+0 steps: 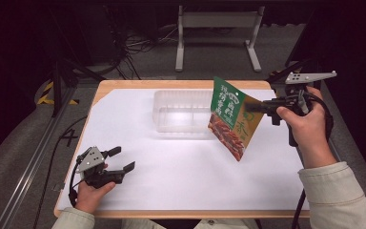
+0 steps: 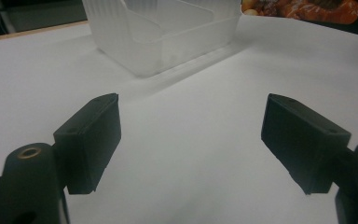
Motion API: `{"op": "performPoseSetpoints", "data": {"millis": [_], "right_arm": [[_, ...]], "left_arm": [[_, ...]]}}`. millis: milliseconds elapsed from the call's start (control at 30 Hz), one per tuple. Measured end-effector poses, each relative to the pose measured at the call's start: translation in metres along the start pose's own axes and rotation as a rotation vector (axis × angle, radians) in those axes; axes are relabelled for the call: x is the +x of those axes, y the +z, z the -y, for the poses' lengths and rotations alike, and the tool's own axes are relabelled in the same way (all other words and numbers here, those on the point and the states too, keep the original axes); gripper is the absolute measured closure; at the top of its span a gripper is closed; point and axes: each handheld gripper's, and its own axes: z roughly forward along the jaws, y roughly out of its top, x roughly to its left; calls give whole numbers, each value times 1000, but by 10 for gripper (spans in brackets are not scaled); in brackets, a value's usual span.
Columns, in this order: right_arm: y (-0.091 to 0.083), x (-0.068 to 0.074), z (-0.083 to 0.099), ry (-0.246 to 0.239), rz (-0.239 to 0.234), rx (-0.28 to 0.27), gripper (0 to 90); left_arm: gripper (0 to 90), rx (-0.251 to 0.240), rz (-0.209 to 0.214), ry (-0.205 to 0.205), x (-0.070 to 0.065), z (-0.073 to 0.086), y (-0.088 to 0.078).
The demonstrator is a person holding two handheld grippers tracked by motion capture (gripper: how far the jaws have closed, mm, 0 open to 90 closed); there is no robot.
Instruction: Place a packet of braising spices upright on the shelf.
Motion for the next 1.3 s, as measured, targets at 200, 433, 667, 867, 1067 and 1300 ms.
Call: {"op": "performPoseSetpoints", "data": {"millis": [200,433,667,867,1067,1300], "right_arm": [[9,2,-10,-10,-4,-4,900],[27,1,-24,-16,-10,-14,900],[47,-1,-37,-20,-8,-27,900],[60,-2,-48,-18,-2,-38,900],[72,-4,-59,-13,1,-55,900],[88,-6,-68,-10,-2,-72,900]], "left_arm": [[207,-1,-3,-4,0,0,-2],[207,-2,-9,-6,-1,2,-4],[207,-11,-17,-10,0,3,-8],[207,-9,-17,-5,0,3,-8],[207,-11,-12,-6,1,3,-8],[207,-15,-12,-15,1,3,-8]]}}
